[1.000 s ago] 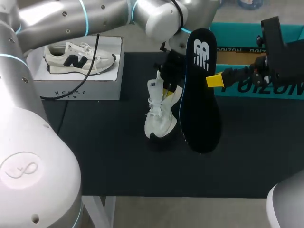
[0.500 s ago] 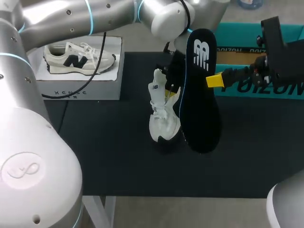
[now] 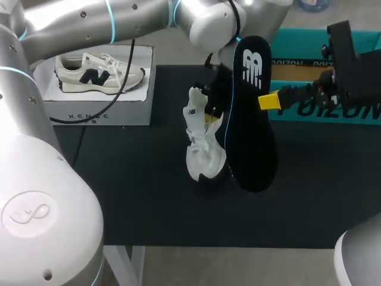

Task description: Take the shoe out of the shoebox, open the shoe tongue, remove and reinsert the insole, then place the shoe into the shoebox

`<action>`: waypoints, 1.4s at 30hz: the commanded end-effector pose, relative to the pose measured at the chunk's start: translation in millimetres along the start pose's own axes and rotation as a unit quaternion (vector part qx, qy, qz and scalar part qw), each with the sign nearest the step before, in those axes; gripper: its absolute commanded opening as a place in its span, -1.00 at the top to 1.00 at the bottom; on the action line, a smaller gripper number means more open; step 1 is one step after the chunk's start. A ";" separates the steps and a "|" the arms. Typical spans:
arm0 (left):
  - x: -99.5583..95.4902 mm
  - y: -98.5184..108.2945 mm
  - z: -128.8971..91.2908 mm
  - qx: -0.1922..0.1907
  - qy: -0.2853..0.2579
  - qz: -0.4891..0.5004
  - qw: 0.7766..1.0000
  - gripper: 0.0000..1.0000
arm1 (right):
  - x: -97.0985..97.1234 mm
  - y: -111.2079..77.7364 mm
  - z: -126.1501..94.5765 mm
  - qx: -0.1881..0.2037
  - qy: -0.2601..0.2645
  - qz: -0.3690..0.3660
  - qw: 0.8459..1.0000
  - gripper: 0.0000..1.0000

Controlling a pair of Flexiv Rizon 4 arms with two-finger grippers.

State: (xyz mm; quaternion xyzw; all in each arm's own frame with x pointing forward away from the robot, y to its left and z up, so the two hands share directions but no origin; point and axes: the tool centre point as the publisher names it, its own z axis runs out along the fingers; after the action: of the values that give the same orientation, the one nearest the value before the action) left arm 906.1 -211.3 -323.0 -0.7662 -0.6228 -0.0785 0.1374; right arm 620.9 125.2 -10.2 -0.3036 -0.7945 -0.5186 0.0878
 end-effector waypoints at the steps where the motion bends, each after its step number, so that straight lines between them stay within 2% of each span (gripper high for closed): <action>1: 3.9 -9.5 0.1 -0.003 -0.001 -0.001 1.000 1.00 | -1.0 2.0 2.9 0.001 0.000 0.001 1.000 1.00; 9: 7.0 -3.4 25.2 0.035 0.000 -0.020 0.999 1.00 | -1.0 2.0 2.9 0.001 0.000 0.001 1.000 1.00; 17: -2.3 6.3 41.7 0.056 0.002 -0.009 0.998 1.00 | -1.0 2.0 2.9 0.001 0.000 0.001 1.000 1.00; 18: -3.3 7.1 43.2 0.058 -0.003 -0.006 0.998 0.67 | -1.0 2.0 2.9 0.001 0.000 0.001 1.000 1.00; 20: -4.8 8.6 45.6 0.059 -0.006 -0.004 0.998 0.29 | -1.0 2.0 2.9 0.001 0.000 0.001 1.000 1.00; 21: -5.5 8.5 46.2 0.060 -0.015 0.002 0.998 -0.53 | -1.0 2.0 2.9 0.001 0.000 0.001 1.000 1.00; 22: -5.8 8.4 46.9 0.061 -0.012 0.000 0.998 -0.98 | -1.0 2.0 2.9 0.001 0.000 0.001 1.000 1.00; 25: -4.5 5.3 42.7 0.041 -0.039 -0.001 0.998 -1.00 | -1.0 2.0 2.9 0.001 0.000 0.001 1.000 1.00; 33: 2.1 0.4 10.1 -0.017 -0.099 -0.015 0.995 -1.00 | -1.0 2.0 2.9 0.001 0.000 0.001 1.000 1.00; 42: 14.2 7.3 -38.8 -0.090 -0.228 -0.034 0.969 -1.00 | -1.0 2.0 2.9 0.001 0.000 0.001 1.000 1.00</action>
State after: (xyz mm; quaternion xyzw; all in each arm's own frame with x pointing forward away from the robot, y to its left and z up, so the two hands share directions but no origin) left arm 923.1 -228.0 -298.0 -0.7527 -0.6580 0.0117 0.0182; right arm 620.8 125.1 -10.2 -0.3036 -0.7945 -0.5186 0.0878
